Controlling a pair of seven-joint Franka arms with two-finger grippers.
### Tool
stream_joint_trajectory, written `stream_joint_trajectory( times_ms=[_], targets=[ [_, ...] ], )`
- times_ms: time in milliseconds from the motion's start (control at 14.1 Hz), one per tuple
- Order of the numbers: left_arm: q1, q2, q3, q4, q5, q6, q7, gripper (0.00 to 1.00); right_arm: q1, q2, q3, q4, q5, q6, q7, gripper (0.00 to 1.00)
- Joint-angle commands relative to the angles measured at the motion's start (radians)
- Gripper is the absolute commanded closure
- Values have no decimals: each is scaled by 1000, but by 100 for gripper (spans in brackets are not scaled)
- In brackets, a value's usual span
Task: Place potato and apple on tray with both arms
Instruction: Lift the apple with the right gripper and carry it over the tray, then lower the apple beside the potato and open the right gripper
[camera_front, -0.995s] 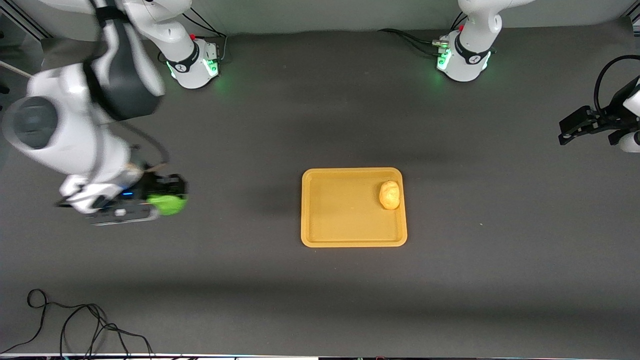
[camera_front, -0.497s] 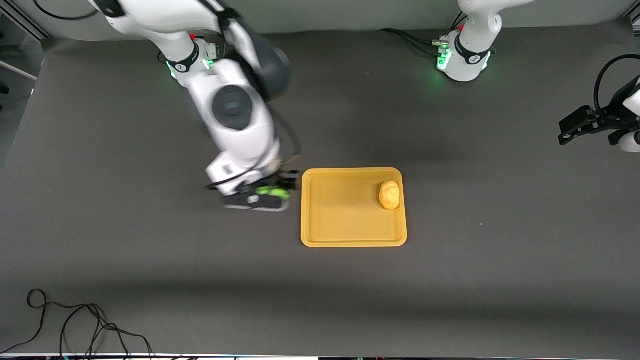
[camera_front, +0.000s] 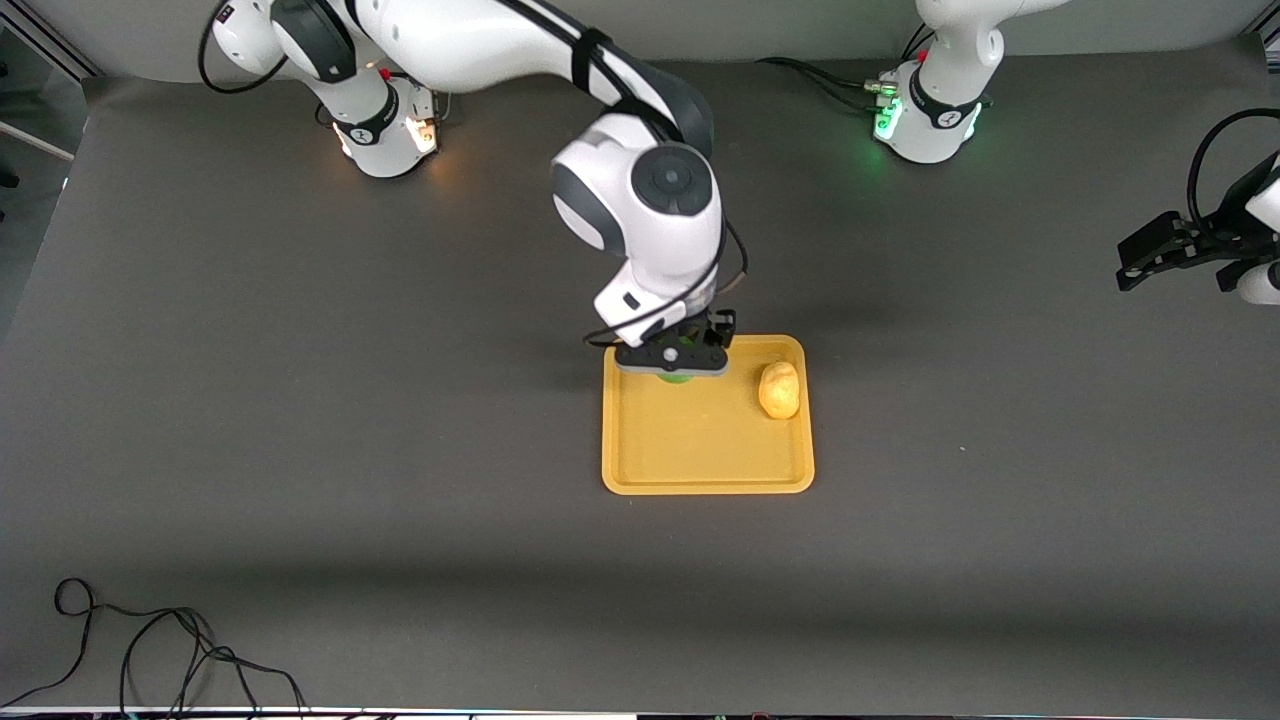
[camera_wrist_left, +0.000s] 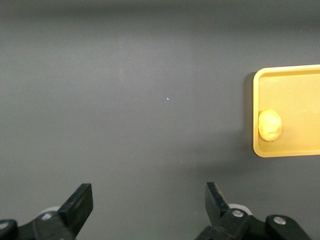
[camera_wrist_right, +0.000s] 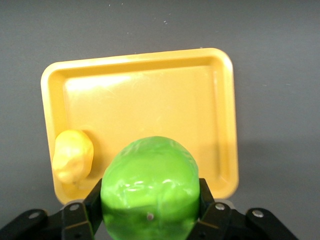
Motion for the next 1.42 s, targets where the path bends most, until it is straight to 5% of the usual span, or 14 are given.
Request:
stream_joint_trajectory(
  times_ms=[0, 497, 923, 1066, 1137, 1350],
  targets=[
    [-6, 5, 3, 20, -3, -7, 10, 0, -4, 127, 8, 58, -8, 95, 14, 62],
    [-5, 7, 3, 24, -3, -5, 1, 0, 19, 256, 5, 50, -44, 214, 16, 62],
    [-5, 7, 4, 24, -3, -7, -1, 0, 10, 261, -1, 36, -57, 243, 19, 61],
    [-7, 7, 3, 24, -3, -7, -1, 0, 7, 263, -1, 35, -55, 255, 19, 38],
    [-9, 7, 3, 26, -3, -7, -1, 0, 7, 263, 1, 35, -55, 255, 20, 11],
    [-9, 7, 3, 26, -3, -7, -1, 0, 7, 246, 1, 39, -54, 245, 20, 0]
  ],
)
